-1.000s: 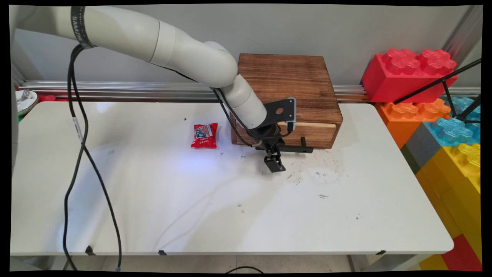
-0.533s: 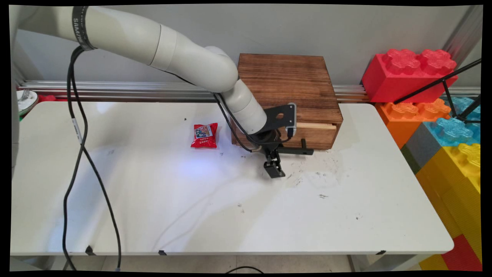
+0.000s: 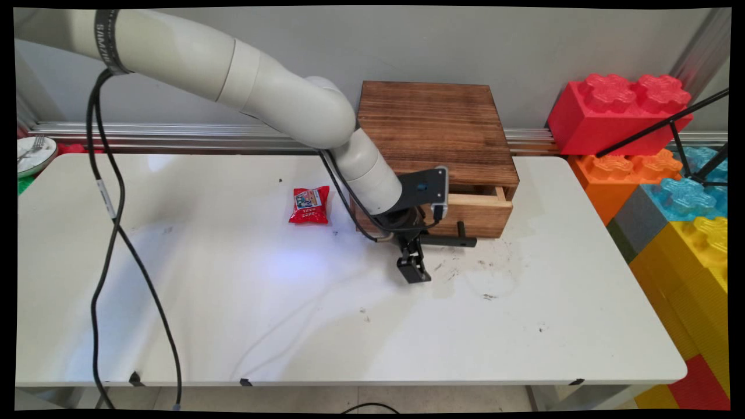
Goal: Open the drawer
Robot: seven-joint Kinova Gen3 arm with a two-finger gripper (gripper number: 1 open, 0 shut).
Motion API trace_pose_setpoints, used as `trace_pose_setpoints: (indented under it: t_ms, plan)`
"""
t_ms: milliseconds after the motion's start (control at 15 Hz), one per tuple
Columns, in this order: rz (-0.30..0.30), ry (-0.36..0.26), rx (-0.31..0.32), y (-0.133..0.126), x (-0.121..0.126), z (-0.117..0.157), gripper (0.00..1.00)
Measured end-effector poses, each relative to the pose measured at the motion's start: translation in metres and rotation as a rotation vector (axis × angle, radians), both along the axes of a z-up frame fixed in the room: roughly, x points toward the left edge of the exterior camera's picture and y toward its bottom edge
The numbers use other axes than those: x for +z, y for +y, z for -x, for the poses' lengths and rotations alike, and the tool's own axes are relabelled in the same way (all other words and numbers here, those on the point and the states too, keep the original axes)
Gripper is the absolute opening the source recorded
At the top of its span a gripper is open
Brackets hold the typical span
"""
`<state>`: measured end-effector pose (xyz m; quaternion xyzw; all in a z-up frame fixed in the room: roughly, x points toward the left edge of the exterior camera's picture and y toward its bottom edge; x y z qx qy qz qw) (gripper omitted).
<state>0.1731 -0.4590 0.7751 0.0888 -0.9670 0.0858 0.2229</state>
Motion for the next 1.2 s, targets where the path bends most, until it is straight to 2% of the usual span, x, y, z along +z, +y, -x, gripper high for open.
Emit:
trace_pose_setpoints:
  t_ms: [533,1200]
  plan:
    - [-0.030,0.011,-0.033,0.043,0.007,0.007,1.00]
    - [-0.059,0.015,-0.053,0.076,0.018,0.034,1.00]
